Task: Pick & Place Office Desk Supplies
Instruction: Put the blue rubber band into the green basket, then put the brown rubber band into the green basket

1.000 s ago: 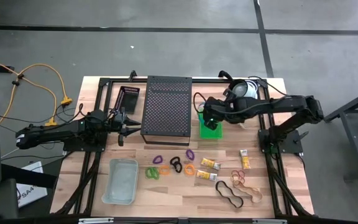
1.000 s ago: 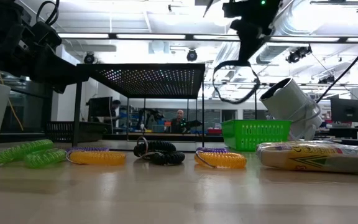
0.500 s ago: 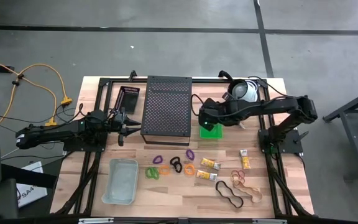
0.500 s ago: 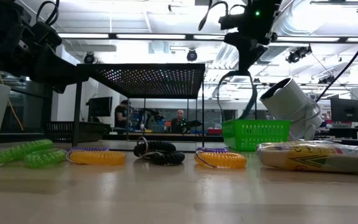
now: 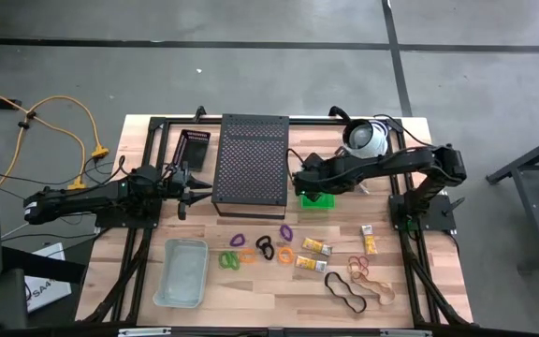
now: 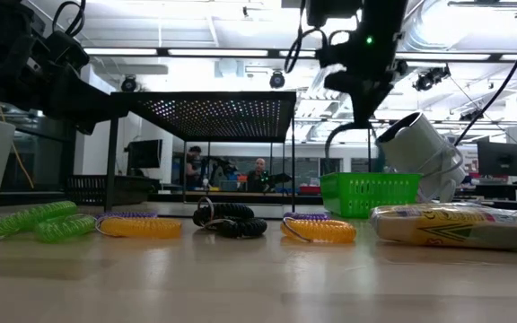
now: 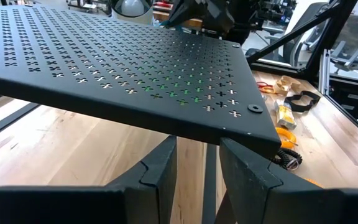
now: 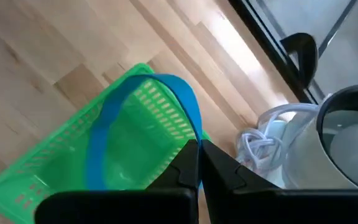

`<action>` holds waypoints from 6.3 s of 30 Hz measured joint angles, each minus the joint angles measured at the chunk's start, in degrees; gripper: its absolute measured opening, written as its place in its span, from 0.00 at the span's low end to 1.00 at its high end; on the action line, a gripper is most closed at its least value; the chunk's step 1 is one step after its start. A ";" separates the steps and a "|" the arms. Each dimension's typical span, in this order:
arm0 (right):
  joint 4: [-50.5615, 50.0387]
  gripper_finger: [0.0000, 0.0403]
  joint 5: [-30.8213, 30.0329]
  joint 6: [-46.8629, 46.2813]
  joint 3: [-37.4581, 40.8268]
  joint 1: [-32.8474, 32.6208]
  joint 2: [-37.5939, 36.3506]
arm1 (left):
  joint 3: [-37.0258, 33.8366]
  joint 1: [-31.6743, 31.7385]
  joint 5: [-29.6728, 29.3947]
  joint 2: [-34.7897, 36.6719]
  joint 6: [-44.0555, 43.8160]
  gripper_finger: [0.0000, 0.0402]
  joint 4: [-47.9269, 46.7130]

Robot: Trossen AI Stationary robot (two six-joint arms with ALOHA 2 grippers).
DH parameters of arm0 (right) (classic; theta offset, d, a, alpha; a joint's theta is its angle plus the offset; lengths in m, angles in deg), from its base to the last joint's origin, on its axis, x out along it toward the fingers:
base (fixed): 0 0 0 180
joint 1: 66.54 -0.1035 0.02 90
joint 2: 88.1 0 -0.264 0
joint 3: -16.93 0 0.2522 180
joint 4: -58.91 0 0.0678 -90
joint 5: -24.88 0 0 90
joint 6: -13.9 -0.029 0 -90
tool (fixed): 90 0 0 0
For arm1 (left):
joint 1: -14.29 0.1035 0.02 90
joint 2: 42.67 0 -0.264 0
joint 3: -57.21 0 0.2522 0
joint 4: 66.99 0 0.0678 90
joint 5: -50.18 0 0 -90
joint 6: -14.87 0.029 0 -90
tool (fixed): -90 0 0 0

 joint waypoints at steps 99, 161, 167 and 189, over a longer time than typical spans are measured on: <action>-2.68 0.25 8.54 -5.15 0.02 0.07 6.44 | 0.00 0.02 0.00 0.07 0.00 0.29 1.15; 9.21 0.24 30.23 -54.49 17.84 -56.61 -8.83 | 0.00 0.02 0.00 0.07 0.00 0.29 1.17; 11.80 0.24 31.61 -58.77 18.36 -60.07 -7.12 | 0.00 0.02 0.00 0.07 0.00 0.29 1.17; 14.59 0.24 33.88 -58.68 18.34 -62.79 2.75 | 0.00 0.01 0.00 0.04 0.00 0.29 1.19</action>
